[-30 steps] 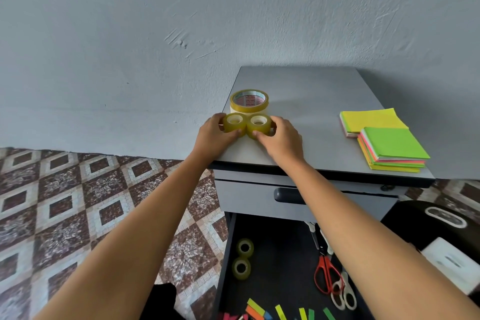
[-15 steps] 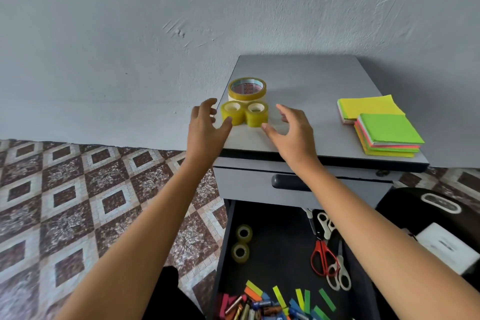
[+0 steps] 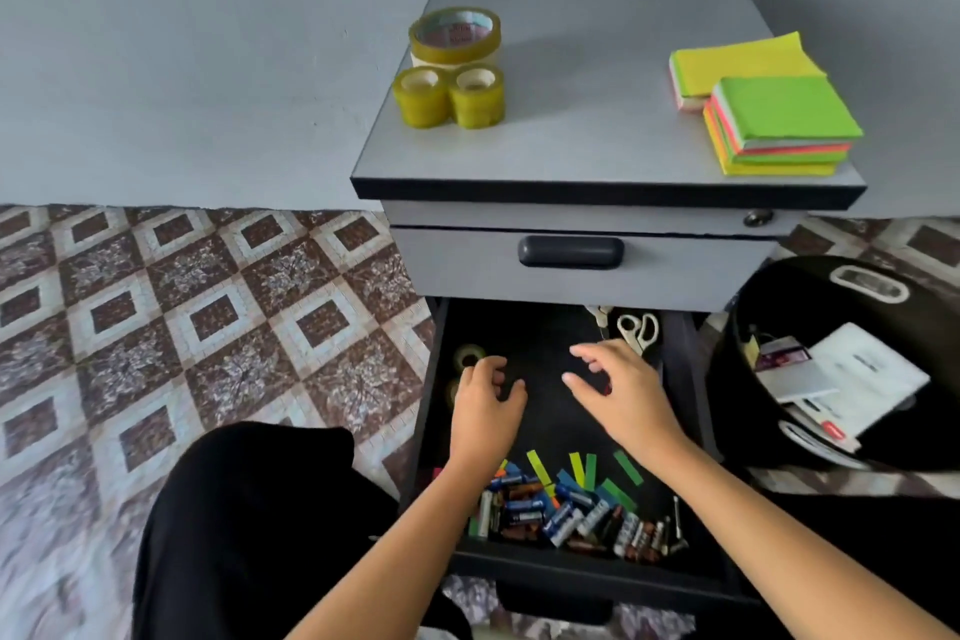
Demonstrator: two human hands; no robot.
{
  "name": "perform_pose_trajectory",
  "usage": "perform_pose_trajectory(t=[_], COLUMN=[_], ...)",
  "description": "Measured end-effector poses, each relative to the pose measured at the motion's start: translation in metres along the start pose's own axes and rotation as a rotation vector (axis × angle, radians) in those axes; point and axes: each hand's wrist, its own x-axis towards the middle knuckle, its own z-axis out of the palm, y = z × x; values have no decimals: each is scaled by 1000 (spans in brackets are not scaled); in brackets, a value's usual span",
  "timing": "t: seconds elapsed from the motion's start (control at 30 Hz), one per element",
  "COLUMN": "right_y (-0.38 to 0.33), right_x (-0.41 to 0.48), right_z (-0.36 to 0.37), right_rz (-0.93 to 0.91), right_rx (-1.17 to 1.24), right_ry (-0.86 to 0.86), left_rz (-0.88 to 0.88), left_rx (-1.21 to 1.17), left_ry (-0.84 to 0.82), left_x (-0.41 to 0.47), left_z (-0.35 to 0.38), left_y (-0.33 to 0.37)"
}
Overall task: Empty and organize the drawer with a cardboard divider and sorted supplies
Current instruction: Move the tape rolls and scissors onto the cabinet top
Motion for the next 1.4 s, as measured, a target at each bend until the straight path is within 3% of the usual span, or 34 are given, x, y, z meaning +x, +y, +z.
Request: perform_pose_trajectory(t=[0.3,0.7,0.9,1.13,1.4], right_y=[30,35,32,25,10], right_x=[4,43,61,75,101], right_z=[63,98,111,117,139], right_rz=[198,248,234,208,166], right_rx=[13,51,41,13,-140], right_ry=[-228,-262,-313,-348,-591], left_rz=[-359,-312,-228,-227,-211], left_rx=[162,541,452,240,174], left_ry=[4,-125,-136,-36,-57], left_x=[11,18,20,25,15], left_z=[26,36,33,33,29], left_y=[-51,-72,-83,-83,-87])
